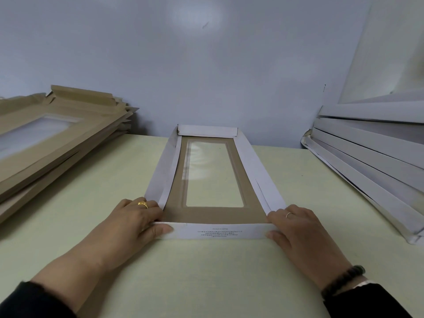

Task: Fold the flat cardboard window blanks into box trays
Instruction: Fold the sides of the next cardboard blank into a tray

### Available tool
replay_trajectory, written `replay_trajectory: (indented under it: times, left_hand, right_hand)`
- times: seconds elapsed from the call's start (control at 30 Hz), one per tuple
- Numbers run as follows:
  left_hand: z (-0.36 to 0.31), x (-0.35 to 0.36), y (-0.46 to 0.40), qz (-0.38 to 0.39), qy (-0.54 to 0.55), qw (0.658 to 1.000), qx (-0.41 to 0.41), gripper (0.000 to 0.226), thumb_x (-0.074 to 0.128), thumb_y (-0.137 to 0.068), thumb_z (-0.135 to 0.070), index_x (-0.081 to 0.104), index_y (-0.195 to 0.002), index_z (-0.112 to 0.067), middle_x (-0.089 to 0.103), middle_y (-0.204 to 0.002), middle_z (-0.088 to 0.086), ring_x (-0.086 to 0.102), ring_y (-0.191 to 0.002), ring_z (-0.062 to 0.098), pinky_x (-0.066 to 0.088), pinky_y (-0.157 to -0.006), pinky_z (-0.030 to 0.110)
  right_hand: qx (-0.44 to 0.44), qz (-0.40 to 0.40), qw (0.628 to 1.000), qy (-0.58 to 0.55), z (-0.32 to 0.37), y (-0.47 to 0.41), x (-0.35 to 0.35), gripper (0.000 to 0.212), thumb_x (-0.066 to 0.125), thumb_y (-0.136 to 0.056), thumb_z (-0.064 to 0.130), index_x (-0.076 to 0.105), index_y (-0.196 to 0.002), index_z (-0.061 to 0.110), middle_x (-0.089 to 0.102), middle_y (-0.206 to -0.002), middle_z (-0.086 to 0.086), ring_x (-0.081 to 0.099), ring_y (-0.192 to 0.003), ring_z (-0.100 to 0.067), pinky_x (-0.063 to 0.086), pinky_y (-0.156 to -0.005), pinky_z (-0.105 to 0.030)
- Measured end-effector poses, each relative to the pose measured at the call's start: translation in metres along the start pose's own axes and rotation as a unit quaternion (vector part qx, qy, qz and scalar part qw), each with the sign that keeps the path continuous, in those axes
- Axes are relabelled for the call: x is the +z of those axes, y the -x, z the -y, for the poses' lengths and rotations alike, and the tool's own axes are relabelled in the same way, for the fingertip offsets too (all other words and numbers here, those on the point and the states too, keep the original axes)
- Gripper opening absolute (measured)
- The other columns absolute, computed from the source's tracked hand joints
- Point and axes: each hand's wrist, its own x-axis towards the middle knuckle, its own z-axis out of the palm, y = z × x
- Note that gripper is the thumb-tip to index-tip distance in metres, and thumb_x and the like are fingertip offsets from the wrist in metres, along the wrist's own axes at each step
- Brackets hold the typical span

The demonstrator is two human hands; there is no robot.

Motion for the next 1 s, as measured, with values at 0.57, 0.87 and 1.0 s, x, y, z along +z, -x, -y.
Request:
replay_trajectory:
  times: [0.57,0.87,1.0]
  left_hand:
    - [-0.0059,0.0015,0.0019,-0.002,-0.024,0.999,-0.039,0.077,0.0,-0.061,-0.084,0.048,-0.084,-0.029,0.048,-0.085,-0.015,0.042,-0.081,0.002,0.027,-0.077,0.019]
    - [-0.0055,0.0003,-0.0012,0.033,-0.041,0.998,-0.02,0.091,-0.008,-0.058,-0.084,0.056,-0.092,-0.028,0.042,-0.09,-0.017,0.038,-0.081,0.005,0.025,-0.072,0.018]
    - [-0.0062,0.0036,0.0031,-0.022,0.058,0.997,-0.053,0.059,0.026,-0.076,-0.077,0.049,-0.069,-0.024,0.041,-0.085,-0.013,0.043,-0.076,0.007,0.033,-0.065,0.018]
  right_hand:
    - [0.007,-0.004,1.0,-0.012,0.0012,-0.0003,-0.0037,0.032,0.088,-0.05,0.008,0.06,-0.065,0.015,0.056,-0.056,0.007,0.057,-0.056,-0.018,0.037,-0.065,-0.027]
    - [0.004,0.002,1.0,-0.02,-0.0002,0.0008,-0.0024,0.032,0.088,-0.051,0.008,0.062,-0.068,0.015,0.057,-0.058,0.005,0.059,-0.057,-0.019,0.04,-0.063,-0.025]
    - [-0.001,0.013,1.0,-0.025,0.0011,0.0002,-0.0039,0.035,0.089,-0.047,0.01,0.059,-0.064,0.017,0.054,-0.055,0.007,0.057,-0.055,-0.016,0.047,-0.057,-0.021]
